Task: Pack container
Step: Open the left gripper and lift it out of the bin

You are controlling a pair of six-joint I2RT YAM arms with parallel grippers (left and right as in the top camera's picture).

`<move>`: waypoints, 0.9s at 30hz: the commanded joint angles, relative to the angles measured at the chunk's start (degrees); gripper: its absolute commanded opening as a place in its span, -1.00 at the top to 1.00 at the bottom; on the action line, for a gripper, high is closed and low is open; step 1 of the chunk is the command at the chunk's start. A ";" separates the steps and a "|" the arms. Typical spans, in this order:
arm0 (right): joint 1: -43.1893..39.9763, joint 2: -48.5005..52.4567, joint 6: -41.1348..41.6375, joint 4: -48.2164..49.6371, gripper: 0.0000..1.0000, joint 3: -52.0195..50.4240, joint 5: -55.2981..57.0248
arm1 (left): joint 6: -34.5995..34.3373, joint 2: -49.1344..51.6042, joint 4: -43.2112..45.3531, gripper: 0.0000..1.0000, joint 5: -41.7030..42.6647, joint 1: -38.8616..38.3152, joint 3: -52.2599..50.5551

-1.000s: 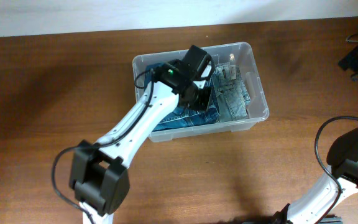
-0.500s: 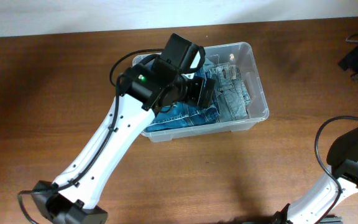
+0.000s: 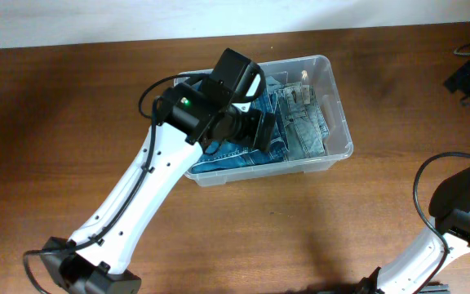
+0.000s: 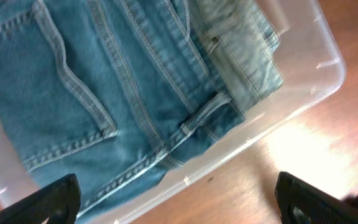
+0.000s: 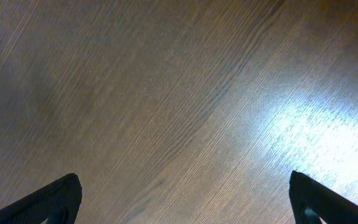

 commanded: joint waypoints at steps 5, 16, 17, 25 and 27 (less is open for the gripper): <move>0.09 0.31 0.66 0.00 -0.97 -0.24 0.33 | 9.64 -0.39 -11.10 -0.99 -0.24 3.76 0.15; 0.09 0.31 0.66 0.00 -0.97 -0.24 0.33 | 10.93 -7.32 -8.39 -0.99 -0.39 12.09 -1.73; 0.09 0.31 0.66 0.00 -0.97 -0.24 0.33 | 11.61 -8.85 -7.39 -0.99 -0.33 12.74 -3.04; 0.09 0.31 0.66 0.00 -0.98 -0.24 0.33 | 13.44 -26.80 8.39 -0.99 -0.22 15.65 -25.73; 0.09 0.31 0.66 0.00 -0.97 -0.24 0.33 | 13.44 -32.33 14.32 -0.99 -0.22 16.46 -33.73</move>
